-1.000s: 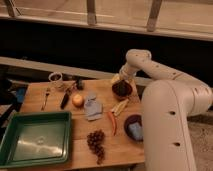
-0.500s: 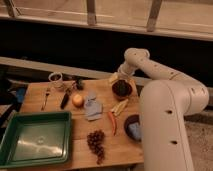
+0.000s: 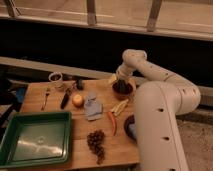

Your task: Place eraser in tray

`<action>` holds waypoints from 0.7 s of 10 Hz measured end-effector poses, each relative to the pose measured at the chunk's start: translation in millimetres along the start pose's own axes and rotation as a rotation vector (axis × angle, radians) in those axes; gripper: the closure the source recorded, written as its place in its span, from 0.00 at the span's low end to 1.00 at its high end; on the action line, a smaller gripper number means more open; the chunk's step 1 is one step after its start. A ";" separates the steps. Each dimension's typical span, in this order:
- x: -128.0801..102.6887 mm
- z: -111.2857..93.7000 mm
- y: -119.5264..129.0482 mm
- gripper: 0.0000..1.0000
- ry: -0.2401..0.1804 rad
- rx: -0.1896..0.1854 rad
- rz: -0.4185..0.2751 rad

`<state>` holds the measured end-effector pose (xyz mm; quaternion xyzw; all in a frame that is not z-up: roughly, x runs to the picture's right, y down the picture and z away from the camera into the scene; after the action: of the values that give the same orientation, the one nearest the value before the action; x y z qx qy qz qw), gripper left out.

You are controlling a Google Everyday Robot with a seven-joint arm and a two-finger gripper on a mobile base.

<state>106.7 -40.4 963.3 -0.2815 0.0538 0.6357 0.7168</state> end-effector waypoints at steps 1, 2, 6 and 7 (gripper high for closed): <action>0.8 3.3 -0.2 0.51 0.007 0.008 0.000; 1.6 3.3 -1.4 0.62 0.009 0.012 0.004; 1.4 -9.7 -2.0 0.97 -0.016 0.021 -0.002; -1.0 -21.0 0.3 1.00 -0.037 0.020 -0.007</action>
<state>112.1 -51.1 946.1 -0.2627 0.0462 0.6375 0.7228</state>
